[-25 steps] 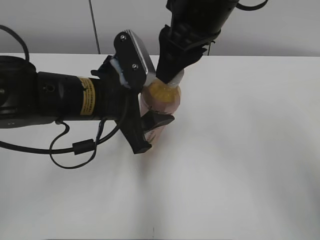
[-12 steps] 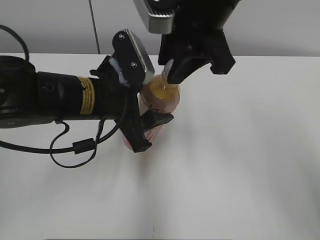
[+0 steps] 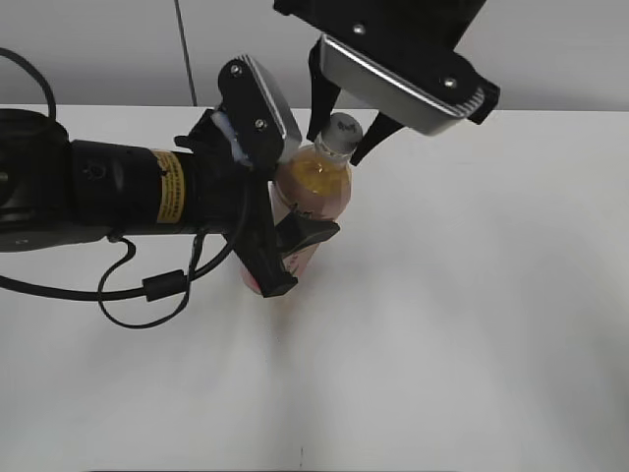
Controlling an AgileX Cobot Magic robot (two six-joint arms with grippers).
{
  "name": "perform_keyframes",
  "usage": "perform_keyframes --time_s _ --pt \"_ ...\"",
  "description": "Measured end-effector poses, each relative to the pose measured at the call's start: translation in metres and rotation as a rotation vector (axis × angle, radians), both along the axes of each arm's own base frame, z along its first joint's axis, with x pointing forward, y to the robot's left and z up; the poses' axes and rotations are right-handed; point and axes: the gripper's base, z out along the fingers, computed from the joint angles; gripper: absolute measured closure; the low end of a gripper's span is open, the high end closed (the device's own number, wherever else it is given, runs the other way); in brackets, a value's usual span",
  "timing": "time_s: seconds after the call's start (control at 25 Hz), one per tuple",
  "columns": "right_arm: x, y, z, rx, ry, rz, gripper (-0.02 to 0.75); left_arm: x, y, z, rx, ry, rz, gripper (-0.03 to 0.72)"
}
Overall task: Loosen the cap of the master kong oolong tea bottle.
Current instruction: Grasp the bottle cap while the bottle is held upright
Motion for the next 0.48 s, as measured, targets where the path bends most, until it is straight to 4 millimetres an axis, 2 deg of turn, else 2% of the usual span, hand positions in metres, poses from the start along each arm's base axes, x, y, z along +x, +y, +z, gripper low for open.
perform_keyframes --time_s 0.16,0.48 --pt "0.000 0.000 0.001 -0.006 -0.049 0.081 0.456 0.000 0.000 0.000 -0.005 0.005 0.008 0.242" --pt "-0.002 -0.003 0.011 0.010 -0.095 0.085 0.458 0.001 0.000 0.002 -0.038 0.012 0.013 0.242"
